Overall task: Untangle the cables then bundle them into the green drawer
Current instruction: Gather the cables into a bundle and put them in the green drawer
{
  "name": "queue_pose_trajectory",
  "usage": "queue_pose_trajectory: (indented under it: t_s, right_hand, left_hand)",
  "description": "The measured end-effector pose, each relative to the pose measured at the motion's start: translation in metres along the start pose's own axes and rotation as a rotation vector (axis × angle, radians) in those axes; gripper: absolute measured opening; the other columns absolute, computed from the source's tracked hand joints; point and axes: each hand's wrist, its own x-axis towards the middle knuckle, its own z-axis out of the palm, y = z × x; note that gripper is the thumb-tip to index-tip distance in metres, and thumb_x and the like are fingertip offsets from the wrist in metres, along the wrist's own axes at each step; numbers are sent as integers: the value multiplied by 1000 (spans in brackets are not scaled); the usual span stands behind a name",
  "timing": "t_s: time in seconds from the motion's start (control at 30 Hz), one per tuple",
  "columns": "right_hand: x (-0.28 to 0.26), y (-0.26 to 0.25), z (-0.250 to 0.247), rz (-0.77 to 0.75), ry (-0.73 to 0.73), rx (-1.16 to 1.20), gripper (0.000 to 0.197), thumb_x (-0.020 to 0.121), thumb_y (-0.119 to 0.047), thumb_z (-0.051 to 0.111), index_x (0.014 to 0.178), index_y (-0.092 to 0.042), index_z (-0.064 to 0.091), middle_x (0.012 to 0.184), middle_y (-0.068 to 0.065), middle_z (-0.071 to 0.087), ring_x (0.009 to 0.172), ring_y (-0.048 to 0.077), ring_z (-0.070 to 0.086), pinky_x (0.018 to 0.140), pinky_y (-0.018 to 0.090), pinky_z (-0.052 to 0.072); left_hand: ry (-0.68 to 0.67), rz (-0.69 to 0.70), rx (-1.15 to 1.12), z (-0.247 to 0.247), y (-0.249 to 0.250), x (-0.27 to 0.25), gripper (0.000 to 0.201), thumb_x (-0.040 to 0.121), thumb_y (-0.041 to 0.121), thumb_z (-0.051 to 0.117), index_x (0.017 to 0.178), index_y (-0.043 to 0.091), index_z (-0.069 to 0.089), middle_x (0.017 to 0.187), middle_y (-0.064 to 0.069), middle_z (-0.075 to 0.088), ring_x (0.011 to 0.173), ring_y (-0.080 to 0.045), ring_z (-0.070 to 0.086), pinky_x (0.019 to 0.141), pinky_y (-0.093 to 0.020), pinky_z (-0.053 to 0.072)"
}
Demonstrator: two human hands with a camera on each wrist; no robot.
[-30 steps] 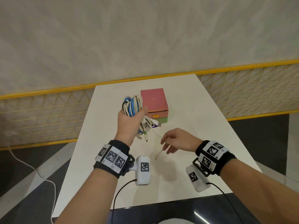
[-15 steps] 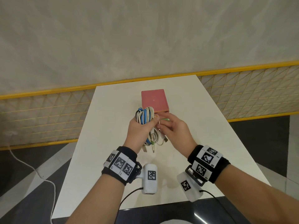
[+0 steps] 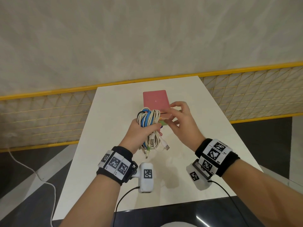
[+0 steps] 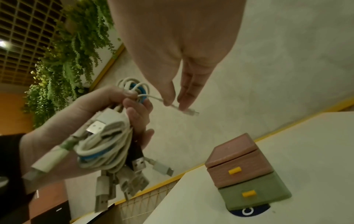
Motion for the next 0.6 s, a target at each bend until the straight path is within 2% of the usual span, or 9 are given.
queue_pose_trajectory:
  t_s: [0.07, 0.13, 0.2, 0.27, 0.37, 0.43, 0.5, 0.53, 0.6]
  right_hand:
    - [1, 2, -1, -20, -29, -29, 22, 86, -1, 63, 105, -9, 71, 106, 6, 55, 80, 9, 58, 74, 5, 44]
    - [2, 2, 0, 19, -35, 11, 15, 87, -5, 64, 99, -6, 72, 95, 7, 63, 76, 11, 59, 73, 11, 48]
    - [4, 2, 2, 119, -17, 93, 10, 87, -9, 65, 95, -8, 71, 87, 5, 67, 70, 11, 61, 71, 24, 54]
    - [4, 2, 4, 242, -20, 204, 7, 88, -11, 65, 92, -10, 71, 81, 6, 68, 66, 14, 62, 71, 34, 57]
    - [4, -1, 4, 331, -104, 351, 10, 90, -7, 62, 93, -5, 71, 82, 13, 71, 65, 12, 64, 70, 31, 57]
    - [3, -3, 5, 345, -135, 440, 14, 90, -2, 60, 95, 2, 72, 92, 20, 72, 74, 21, 69, 75, 32, 59]
    - [4, -7, 7, 352, -149, 498, 15, 90, 2, 58, 96, 5, 71, 96, 24, 72, 85, 31, 70, 81, 38, 59]
    - [4, -8, 8, 363, -163, 509, 16, 89, 2, 58, 97, 5, 72, 96, 25, 71, 85, 31, 70, 82, 39, 59]
    - [4, -9, 7, 384, -212, 490, 16, 89, 0, 60, 99, 2, 72, 96, 24, 72, 82, 21, 68, 80, 30, 57]
  left_hand:
    - [-6, 8, 2, 1, 2, -1, 2, 84, 5, 70, 86, 7, 70, 69, -12, 72, 69, -23, 69, 74, -34, 59]
    - [0, 23, 0, 2, 1, 0, 5, 84, 7, 72, 88, 8, 70, 71, -11, 72, 68, -19, 70, 69, -30, 59]
    - [19, 42, 6, 4, -2, 1, 13, 83, 9, 75, 94, 7, 70, 75, -9, 72, 66, -12, 70, 61, -22, 56]
    - [65, 70, 45, 6, -8, 4, 24, 81, 12, 79, 101, 5, 68, 81, -9, 72, 68, -8, 68, 61, -18, 54]
    - [120, 111, 62, 6, -13, 8, 33, 76, 13, 83, 104, 11, 65, 83, 4, 71, 72, -1, 66, 65, -15, 51]
    - [83, 115, 83, 5, -14, 10, 41, 72, 12, 86, 107, 15, 64, 90, 4, 73, 79, -3, 69, 68, -14, 53]
    - [43, 118, 111, 4, -16, 11, 46, 69, 10, 87, 109, 17, 63, 93, 2, 74, 81, -5, 70, 70, -16, 55]
    - [41, 121, 136, 2, -17, 12, 44, 70, 10, 86, 107, 19, 64, 92, 2, 74, 78, -5, 69, 69, -16, 55]
    - [50, 136, 221, -2, -20, 15, 35, 73, 11, 82, 99, 24, 63, 85, 3, 71, 71, -5, 65, 64, -16, 53]
